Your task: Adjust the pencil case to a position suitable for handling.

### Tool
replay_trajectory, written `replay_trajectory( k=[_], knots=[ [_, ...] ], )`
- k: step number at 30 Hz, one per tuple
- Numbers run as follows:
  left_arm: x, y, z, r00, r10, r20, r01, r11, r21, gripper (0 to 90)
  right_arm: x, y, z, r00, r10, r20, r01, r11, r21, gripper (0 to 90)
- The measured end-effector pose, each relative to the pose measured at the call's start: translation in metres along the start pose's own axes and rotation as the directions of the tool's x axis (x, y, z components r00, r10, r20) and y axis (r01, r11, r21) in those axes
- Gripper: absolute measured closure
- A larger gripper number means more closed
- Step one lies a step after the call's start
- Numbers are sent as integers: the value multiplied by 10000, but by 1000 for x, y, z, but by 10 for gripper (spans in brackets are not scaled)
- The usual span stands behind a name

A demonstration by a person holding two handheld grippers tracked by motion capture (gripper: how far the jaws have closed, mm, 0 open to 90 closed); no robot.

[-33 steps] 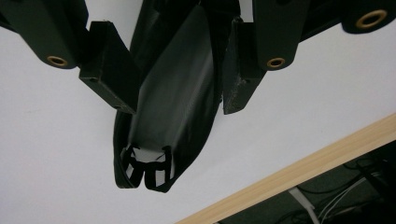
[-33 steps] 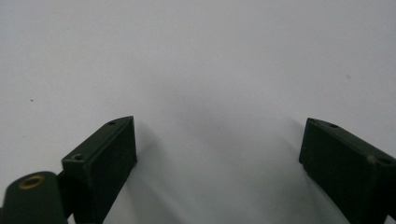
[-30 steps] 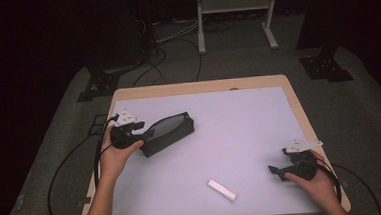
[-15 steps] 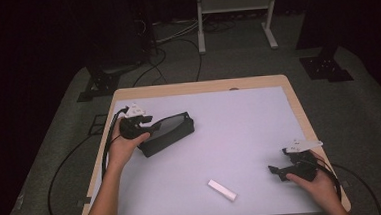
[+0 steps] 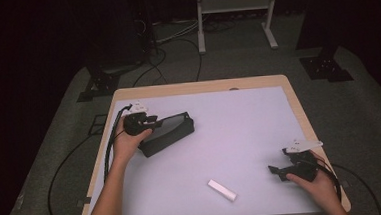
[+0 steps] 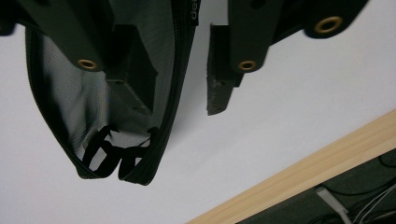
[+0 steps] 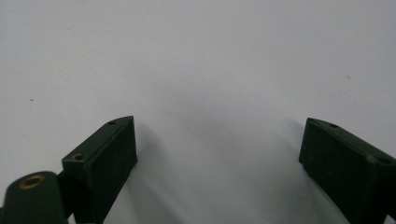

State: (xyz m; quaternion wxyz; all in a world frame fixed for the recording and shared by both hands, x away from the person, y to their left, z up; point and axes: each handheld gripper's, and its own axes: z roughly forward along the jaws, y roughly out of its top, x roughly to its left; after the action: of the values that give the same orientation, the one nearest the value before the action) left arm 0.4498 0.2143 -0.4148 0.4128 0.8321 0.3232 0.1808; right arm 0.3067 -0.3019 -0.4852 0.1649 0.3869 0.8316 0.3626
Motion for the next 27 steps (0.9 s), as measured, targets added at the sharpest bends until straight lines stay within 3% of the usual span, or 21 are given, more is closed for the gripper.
replay_trajectory(
  k=[10, 16, 27],
  knots=[
    [2, 4, 8, 9998, 122, 138, -125, 9997, 201, 708, 0, 0, 0, 10000, 3, -15, -3, 10000, 3, 102],
    [0, 5, 14, 9992, 268, 303, -283, 9984, 493, 819, 0, 0, 0, 10000, 7, -19, -7, 10000, 2, 102],
    [-2, 6, 10, 9972, 339, 661, -374, 9980, 515, 886, 0, 0, 0, 10000, 6, -19, -6, 10000, 0, 102]
  ],
)
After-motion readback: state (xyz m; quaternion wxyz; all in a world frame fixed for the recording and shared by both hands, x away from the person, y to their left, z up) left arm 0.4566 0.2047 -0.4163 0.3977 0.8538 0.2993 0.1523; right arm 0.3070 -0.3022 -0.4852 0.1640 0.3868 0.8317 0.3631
